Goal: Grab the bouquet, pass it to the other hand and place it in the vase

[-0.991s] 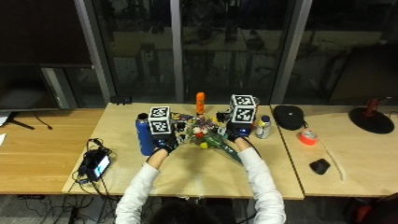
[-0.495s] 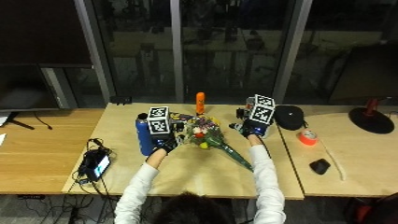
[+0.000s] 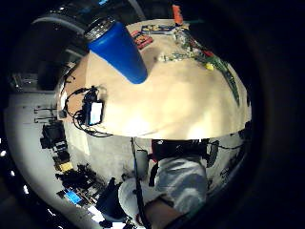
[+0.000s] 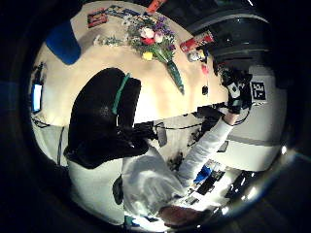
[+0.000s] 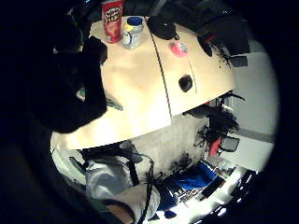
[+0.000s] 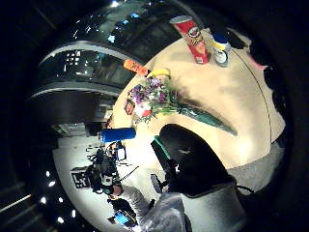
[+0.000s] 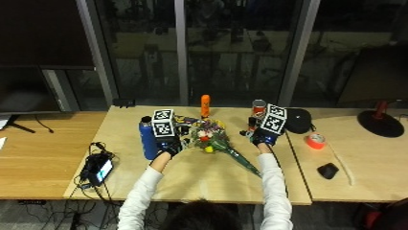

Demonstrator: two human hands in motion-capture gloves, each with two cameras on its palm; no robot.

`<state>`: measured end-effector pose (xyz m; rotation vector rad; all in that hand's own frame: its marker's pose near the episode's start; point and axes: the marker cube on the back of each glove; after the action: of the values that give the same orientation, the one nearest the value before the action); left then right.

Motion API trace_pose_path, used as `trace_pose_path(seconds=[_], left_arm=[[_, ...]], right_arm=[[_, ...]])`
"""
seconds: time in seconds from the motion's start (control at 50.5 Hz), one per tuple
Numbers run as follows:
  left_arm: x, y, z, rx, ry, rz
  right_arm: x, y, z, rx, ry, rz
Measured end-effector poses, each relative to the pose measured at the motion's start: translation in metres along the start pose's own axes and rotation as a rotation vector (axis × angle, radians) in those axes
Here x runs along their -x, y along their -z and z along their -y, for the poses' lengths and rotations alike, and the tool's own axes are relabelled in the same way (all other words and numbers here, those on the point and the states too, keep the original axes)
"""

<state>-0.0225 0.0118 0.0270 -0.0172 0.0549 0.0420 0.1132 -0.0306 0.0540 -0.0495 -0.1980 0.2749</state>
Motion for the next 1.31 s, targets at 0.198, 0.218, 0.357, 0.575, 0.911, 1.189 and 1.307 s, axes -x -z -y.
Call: trace_pose_path(seconds=[0.198, 0.218, 0.357, 0.575, 0.911, 1.189, 1.307], left_arm=[[-0.028, -0.006, 0.004, 0.013, -0.026, -0.015], [-0.028, -0.006, 0.004, 0.010, -0.028, -0.017], [-0.027, -0.008, 0.007, 0.008, -0.033, -0.022], [-0.026, -0.008, 0.003, 0.022, -0.039, -0.029], [-0.030, -0.011, 0.003, 0.035, -0.047, -0.035], [-0.028, -0.019, 0.011, 0.043, -0.049, -0.035], [-0.030, -0.017, 0.007, 0.045, -0.044, -0.037]], right_arm=[[-0.030, -0.035, 0.012, 0.056, -0.035, -0.051], [-0.030, -0.040, 0.013, 0.066, -0.035, -0.052], [-0.031, -0.064, 0.020, 0.103, -0.025, -0.048], [-0.035, -0.091, 0.022, 0.133, -0.020, -0.045], [-0.035, -0.108, -0.013, 0.279, -0.030, -0.022], [-0.040, -0.125, -0.005, 0.302, -0.025, -0.069], [-0.042, -0.132, -0.004, 0.316, -0.061, -0.092]])
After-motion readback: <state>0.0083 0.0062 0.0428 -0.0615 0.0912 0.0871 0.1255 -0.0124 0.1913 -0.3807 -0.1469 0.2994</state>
